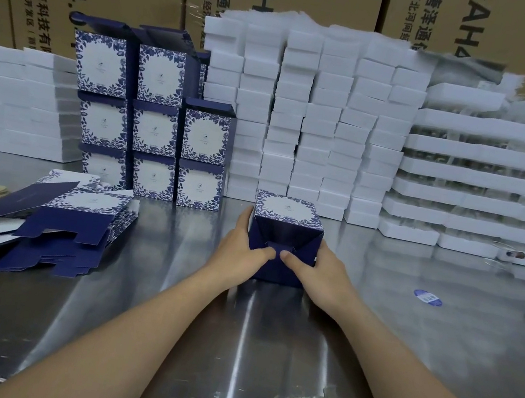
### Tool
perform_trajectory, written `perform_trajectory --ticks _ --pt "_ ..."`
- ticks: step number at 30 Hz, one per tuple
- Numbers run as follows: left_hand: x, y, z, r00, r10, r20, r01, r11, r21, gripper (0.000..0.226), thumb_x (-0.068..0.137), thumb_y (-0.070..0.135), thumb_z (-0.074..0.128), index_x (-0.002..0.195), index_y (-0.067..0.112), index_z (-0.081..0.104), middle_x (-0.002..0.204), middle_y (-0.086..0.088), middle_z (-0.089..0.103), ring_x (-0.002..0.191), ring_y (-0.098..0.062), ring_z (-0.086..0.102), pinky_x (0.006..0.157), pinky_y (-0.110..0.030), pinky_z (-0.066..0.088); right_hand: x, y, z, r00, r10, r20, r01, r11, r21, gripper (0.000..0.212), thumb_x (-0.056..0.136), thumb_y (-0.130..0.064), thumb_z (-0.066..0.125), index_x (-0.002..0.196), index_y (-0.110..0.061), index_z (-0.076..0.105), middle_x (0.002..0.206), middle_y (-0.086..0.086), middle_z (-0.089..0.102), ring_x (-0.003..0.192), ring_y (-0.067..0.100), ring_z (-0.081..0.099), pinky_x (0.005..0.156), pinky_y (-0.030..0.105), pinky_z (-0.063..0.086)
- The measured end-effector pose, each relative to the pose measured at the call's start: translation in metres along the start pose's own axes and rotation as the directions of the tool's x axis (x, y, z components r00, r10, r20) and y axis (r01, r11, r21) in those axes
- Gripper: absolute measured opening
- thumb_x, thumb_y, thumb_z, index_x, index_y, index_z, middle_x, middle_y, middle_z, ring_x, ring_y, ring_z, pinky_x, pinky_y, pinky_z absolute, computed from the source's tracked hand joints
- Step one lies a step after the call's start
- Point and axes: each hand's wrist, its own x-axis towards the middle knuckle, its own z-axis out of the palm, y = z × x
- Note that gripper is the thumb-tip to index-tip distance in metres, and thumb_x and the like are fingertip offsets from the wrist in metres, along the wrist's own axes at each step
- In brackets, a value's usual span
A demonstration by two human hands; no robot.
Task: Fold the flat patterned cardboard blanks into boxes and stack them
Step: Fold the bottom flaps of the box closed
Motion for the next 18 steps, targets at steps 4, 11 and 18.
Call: perform_trajectory --ticks 4,11,18 --pt "0.002 -0.001 0.000 0.998 0.007 0.058 -0.003 0.998 -0.061 0.116 0.072 0.028 0.075 0.164 0.051 0.007 0.150 0.005 0.054 0.136 -0.017 0.055 0.113 -0.040 0.047 -0.002 -0.005 -0.003 0.997 -0.037 0.067 0.030 0.994 0.105 0.032 0.097 -0.050 0.071 0.127 -0.052 0.059 0.116 -0.031 0.073 0.108 -0.012 0.065 0.093 0.016 0.050" --pt "0.005 0.003 -0.001 0.993 0.025 0.114 0.005 0.965 -0.263 0.131 0.053 0.039 0.080 0.162 0.053 0.008 0.151 0.022 0.041 0.137 -0.006 0.051 0.113 -0.029 0.044 -0.007 -0.021 -0.005 0.981 -0.006 0.192 -0.070 0.918 0.389 0.057 0.099 -0.069 0.046 0.147 -0.040 0.051 0.130 -0.027 0.071 0.120 -0.005 0.066 0.093 0.010 0.051" --pt "0.004 0.025 -0.007 1.000 0.007 -0.017 -0.015 0.815 -0.579 0.077 0.083 0.083 0.049 0.151 0.047 0.046 0.151 0.002 0.061 0.132 -0.011 0.060 0.123 -0.044 0.035 0.006 -0.024 -0.016 0.996 0.094 -0.008 -0.078 0.866 0.493 0.043 0.093 -0.026 0.059 0.134 -0.041 0.062 0.122 -0.010 0.076 0.104 0.005 0.069 0.100 0.031 0.047"
